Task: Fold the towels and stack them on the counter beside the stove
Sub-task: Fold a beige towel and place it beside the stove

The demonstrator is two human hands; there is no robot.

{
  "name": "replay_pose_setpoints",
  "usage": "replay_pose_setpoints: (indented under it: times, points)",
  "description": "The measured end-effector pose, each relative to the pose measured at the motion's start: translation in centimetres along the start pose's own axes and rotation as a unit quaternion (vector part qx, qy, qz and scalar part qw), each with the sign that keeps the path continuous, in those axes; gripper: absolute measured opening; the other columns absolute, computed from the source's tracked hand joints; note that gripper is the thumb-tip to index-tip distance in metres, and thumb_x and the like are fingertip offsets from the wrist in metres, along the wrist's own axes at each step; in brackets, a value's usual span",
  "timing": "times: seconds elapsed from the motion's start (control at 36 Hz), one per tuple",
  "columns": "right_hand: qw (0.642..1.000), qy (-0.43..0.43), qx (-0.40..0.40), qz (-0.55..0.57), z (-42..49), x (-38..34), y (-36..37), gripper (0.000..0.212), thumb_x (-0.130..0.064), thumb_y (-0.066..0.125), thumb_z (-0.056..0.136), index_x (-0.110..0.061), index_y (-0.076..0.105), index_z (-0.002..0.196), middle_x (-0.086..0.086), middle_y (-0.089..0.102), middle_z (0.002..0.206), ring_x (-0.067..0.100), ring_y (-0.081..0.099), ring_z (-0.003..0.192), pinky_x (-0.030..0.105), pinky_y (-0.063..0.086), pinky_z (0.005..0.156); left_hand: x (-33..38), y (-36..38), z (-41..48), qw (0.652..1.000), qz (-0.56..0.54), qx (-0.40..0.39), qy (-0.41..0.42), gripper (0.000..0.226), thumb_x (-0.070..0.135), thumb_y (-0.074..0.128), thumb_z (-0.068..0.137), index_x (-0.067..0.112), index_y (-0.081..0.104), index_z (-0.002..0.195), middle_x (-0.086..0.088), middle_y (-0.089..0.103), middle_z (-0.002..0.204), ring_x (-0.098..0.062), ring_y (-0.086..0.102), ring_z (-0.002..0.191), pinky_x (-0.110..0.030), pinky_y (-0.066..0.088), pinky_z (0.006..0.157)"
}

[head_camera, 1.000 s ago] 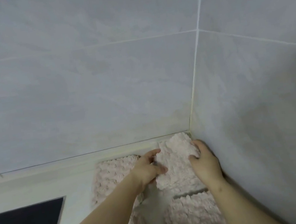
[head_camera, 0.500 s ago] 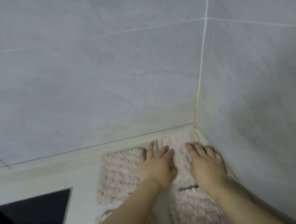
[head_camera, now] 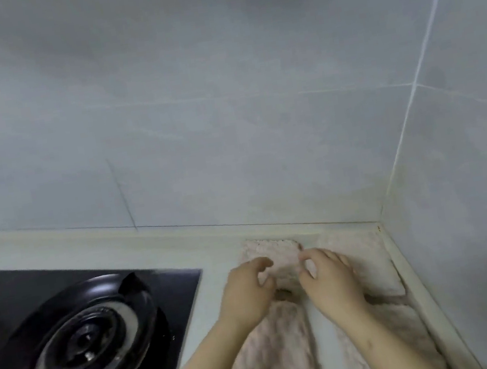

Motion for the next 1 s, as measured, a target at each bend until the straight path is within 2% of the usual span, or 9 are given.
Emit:
replay_pose_setpoints:
  times: [0.11, 0.19, 0.33, 0.39, 0.58, 0.64, 0.78, 0.83, 1.0]
  points:
    - [0.995, -0.071, -0.042, 0.062, -3.6, -8.1, 3.4, 0.026, -0.023, 0.052, 0.089, -0.024, 0.060, 0.114, -0.006, 0.059, 0.122, 0.018, 0.047, 0.119, 0.025, 0.035, 0.098, -4.9, -7.2, -7.0, 0.994, -0.039, 0.070, -0.074, 0.028, 0.025, 0.048, 0.094, 0.022, 0.058, 0.120, 0.008, 0.061, 0.119, -0.009, 0.054, 0.112, -0.019, 0.039, 0.089]
    - [0.982, -0.124, -0.105, 0.095, -7.1, -14.5, 7.3, 0.024, -0.025, 0.055, 0.089, -0.024, 0.061, 0.111, -0.007, 0.061, 0.117, 0.017, 0.050, 0.115, 0.026, 0.038, 0.096, -9.4, -12.1, -12.5, 0.983, -0.049, 0.123, -0.128, 0.025, 0.023, 0.051, 0.093, 0.021, 0.061, 0.116, 0.008, 0.065, 0.110, -0.010, 0.058, 0.106, -0.019, 0.042, 0.084]
    - [0.947, -0.190, -0.213, 0.147, -13.9, -24.0, 14.0, 0.020, -0.026, 0.057, 0.088, -0.027, 0.063, 0.107, -0.012, 0.063, 0.109, 0.010, 0.054, 0.108, 0.026, 0.044, 0.094, -17.1, -19.5, -22.2, 0.949, -0.080, 0.219, -0.212, 0.019, 0.023, 0.053, 0.092, 0.026, 0.063, 0.108, 0.018, 0.060, 0.096, -0.002, 0.057, 0.096, -0.007, 0.038, 0.070]
    - [0.928, -0.215, -0.256, 0.164, -17.1, -27.7, 16.7, 0.019, -0.026, 0.057, 0.089, -0.027, 0.063, 0.106, -0.013, 0.061, 0.110, 0.007, 0.053, 0.109, 0.024, 0.043, 0.095, -20.0, -22.3, -26.5, 0.931, -0.089, 0.255, -0.244, 0.017, 0.024, 0.053, 0.092, 0.029, 0.061, 0.106, 0.020, 0.059, 0.095, 0.001, 0.055, 0.093, -0.004, 0.035, 0.069]
    - [0.867, -0.289, -0.365, 0.179, -28.3, -42.8, 24.7, 0.021, -0.023, 0.059, 0.086, -0.022, 0.064, 0.107, -0.010, 0.061, 0.107, 0.011, 0.053, 0.105, 0.023, 0.040, 0.086, -30.7, -32.7, -42.5, 0.853, -0.094, 0.370, -0.355, 0.017, 0.023, 0.052, 0.092, 0.028, 0.063, 0.104, 0.010, 0.063, 0.100, -0.008, 0.057, 0.094, -0.021, 0.045, 0.076]
    - [0.848, -0.305, -0.387, 0.196, -31.5, -46.9, 26.8, 0.019, -0.020, 0.060, 0.086, -0.021, 0.063, 0.105, -0.008, 0.060, 0.107, 0.009, 0.053, 0.103, 0.020, 0.037, 0.083, -33.7, -35.3, -46.8, 0.836, -0.094, 0.388, -0.376, 0.018, 0.024, 0.051, 0.092, 0.028, 0.063, 0.105, 0.008, 0.064, 0.103, -0.009, 0.059, 0.097, -0.024, 0.048, 0.083]
    - [0.817, -0.318, -0.438, 0.197, -38.5, -55.1, 32.2, 0.020, -0.018, 0.057, 0.089, -0.018, 0.060, 0.108, -0.006, 0.058, 0.110, 0.008, 0.050, 0.097, 0.018, 0.034, 0.079, -39.8, -41.0, -55.6, 0.814, -0.097, 0.406, -0.404, 0.019, 0.025, 0.050, 0.093, 0.029, 0.062, 0.107, 0.009, 0.064, 0.105, -0.008, 0.060, 0.098, -0.021, 0.047, 0.079]
    - [0.813, -0.314, -0.452, 0.191, -40.5, -57.7, 33.9, 0.018, -0.019, 0.056, 0.090, -0.018, 0.059, 0.108, -0.005, 0.057, 0.109, 0.010, 0.050, 0.097, 0.019, 0.035, 0.080, -41.9, -43.3, -58.2, 0.810, -0.100, 0.408, -0.409, 0.017, 0.025, 0.049, 0.093, 0.030, 0.061, 0.103, 0.008, 0.064, 0.108, -0.008, 0.060, 0.099, -0.021, 0.047, 0.080]
    - [0.807, -0.293, -0.475, 0.195, -43.5, -63.5, 38.0, 0.016, -0.017, 0.054, 0.091, -0.019, 0.059, 0.106, -0.004, 0.058, 0.106, 0.009, 0.052, 0.098, 0.020, 0.037, 0.083, -47.6, -49.2, -63.1, 0.786, -0.095, 0.423, -0.442, 0.022, 0.020, 0.047, 0.094, 0.020, 0.061, 0.110, 0.002, 0.062, 0.105, -0.012, 0.056, 0.095, -0.023, 0.045, 0.080]
Point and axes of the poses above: each hand's wrist, its own z-axis towards the middle knuckle, its own y-axis out of the palm, x = y × z, the point moved 9 cm from there along z, towards the middle knuckle
